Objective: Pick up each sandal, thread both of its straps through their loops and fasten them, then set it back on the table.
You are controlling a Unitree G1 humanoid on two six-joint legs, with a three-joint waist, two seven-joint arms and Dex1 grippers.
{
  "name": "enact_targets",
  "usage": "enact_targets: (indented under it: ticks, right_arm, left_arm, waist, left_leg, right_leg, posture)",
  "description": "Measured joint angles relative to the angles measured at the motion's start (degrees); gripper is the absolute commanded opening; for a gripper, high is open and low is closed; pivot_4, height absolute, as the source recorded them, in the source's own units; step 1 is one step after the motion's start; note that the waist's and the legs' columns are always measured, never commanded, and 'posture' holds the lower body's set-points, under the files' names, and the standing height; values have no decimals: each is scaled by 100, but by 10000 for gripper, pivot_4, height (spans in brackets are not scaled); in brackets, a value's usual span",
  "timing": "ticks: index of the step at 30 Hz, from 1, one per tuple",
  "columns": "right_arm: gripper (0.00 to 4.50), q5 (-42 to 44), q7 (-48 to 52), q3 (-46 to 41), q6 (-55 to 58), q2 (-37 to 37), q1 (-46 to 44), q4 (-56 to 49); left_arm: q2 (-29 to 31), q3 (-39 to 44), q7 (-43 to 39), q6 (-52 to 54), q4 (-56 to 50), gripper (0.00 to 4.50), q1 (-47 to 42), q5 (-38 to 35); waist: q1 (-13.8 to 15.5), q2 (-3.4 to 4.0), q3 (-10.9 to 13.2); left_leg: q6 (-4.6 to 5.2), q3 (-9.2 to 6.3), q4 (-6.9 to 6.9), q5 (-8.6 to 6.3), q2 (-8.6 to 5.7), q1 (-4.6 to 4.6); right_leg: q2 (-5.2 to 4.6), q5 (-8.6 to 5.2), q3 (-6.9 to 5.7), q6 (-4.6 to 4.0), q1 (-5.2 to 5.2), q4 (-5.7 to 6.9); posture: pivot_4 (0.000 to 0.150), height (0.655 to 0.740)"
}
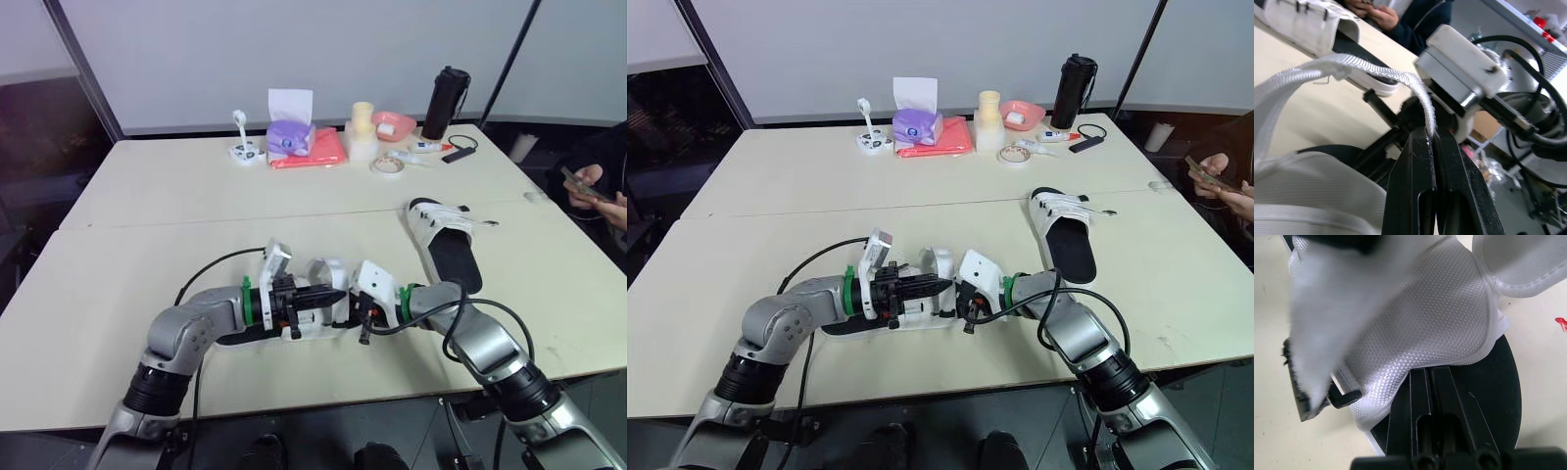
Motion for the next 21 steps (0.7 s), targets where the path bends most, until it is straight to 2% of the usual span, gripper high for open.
enact_targets:
  ticks: [12,21]
  right_arm:
    - [0,-40,-2,13,-12,-2,6,-20]
    - [0,-48,-7,23,-13,-2,6,-27]
  left_arm:
    - [-250,660,369,644,228,198,-260,-632]
    - [-73,531,263,914,195,198,-47,-633]
  waist:
    - [-1,-3,2]
    - [-4,-3,1]
  left_leg:
    - [8,-1,0,5,-4,0]
    - [8,1,0,5,-4,0]
  right_leg:
    - [1,1,-2,3,1,0]
    - [1,1,-1,2,1,0]
  posture:
    - [1500,7400]
    - [1500,7400]
